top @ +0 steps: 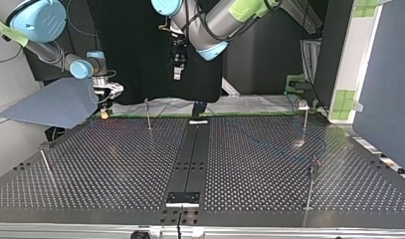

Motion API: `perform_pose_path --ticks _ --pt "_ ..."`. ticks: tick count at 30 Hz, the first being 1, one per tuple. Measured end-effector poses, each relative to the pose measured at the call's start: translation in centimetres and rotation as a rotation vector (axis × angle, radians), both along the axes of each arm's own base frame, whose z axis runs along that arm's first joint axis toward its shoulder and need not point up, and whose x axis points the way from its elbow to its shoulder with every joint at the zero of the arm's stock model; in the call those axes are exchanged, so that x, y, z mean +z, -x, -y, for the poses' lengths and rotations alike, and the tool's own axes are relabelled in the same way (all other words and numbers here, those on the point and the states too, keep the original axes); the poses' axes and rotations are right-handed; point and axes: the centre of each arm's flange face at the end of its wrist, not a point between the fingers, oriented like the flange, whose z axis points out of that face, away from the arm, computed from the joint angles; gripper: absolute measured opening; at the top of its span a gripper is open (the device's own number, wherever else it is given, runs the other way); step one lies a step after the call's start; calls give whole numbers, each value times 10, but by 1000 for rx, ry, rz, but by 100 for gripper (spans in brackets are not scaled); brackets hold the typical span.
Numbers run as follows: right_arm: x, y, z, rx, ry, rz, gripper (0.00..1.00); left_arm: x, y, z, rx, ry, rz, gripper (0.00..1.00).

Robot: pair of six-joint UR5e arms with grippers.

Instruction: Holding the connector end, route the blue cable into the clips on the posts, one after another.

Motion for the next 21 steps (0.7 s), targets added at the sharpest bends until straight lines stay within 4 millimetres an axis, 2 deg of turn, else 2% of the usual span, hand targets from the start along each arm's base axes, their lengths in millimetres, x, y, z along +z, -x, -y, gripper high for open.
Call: perform_pose_path --ticks 13,21 --pt "0 0 0 0 4 0 0 26 12 -33 14 147 60 100" --pt "0 1 0 -1 2 -2 0 39 30 -49 1 204 108 100"
